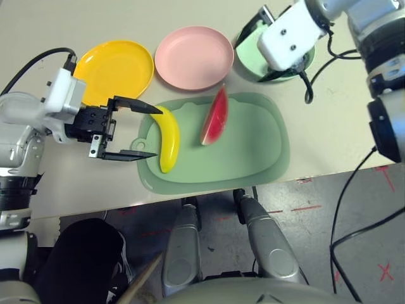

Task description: Place the fruits into color-matched plates.

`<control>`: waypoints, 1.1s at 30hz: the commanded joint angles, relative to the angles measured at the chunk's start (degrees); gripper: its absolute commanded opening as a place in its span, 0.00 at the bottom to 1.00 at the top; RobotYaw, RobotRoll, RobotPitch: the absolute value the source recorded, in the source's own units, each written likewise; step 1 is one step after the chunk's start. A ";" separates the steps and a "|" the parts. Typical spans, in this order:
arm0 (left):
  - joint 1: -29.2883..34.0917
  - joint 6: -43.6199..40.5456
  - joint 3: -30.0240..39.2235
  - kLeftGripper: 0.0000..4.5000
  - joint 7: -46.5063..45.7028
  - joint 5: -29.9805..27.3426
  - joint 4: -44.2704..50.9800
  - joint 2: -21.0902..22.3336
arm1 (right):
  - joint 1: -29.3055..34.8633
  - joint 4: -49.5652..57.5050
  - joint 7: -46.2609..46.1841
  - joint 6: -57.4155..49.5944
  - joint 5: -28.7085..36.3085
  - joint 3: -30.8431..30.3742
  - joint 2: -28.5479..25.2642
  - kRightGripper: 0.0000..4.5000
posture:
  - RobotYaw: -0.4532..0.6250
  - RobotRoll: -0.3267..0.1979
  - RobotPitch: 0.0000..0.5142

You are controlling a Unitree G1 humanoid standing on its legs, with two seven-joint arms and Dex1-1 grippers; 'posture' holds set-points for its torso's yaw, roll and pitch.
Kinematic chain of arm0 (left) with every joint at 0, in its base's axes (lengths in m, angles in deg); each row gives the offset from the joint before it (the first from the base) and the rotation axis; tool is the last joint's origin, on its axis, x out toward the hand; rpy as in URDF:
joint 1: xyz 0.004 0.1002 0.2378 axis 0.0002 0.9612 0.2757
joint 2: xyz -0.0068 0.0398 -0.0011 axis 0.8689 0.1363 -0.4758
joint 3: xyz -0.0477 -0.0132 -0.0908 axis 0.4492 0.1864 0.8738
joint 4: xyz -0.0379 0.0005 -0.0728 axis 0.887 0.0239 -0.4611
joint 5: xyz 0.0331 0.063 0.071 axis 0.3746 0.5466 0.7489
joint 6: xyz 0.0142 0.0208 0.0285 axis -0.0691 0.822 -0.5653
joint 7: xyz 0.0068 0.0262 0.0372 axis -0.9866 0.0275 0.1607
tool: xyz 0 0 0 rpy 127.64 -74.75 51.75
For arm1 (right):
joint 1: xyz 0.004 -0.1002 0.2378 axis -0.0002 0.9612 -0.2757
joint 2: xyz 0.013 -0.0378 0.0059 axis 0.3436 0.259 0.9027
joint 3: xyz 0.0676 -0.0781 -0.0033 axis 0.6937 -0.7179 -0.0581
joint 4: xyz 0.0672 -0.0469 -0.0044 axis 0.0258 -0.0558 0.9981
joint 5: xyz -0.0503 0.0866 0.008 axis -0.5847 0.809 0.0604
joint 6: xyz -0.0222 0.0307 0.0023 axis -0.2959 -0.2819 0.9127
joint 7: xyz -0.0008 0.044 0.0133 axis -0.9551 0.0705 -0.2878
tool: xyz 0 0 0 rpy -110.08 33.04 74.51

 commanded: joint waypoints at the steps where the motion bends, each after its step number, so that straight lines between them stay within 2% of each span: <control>1: -0.03 2.14 -2.25 1.00 0.64 -0.94 -1.09 1.69 | 0.94 4.37 0.69 -1.01 5.15 -5.55 -0.07 0.99 | 0.35 0.62 0.79; 8: -0.75 4.68 -5.74 1.00 0.64 -0.86 -2.84 4.41 | 0.89 6.14 0.69 -2.36 9.80 -13.00 0.70 0.99 | 0.36 0.62 0.80; 16: -1.04 5.88 -5.98 1.00 0.64 1.12 -5.09 6.26 | 1.03 6.92 0.69 -3.75 12.17 -17.18 2.21 0.99 | 0.36 0.62 0.81; 24: -2.33 4.41 -1.45 1.00 0.53 6.99 -8.31 4.23 | 2.15 9.44 0.69 -4.84 14.51 -20.38 2.97 0.99 | 0.37 0.62 0.81; 33: -3.07 2.62 2.18 1.00 -4.20 12.29 -8.45 1.92 | 3.27 9.52 0.69 -5.63 14.29 -23.25 5.59 0.99 | 0.39 0.62 0.82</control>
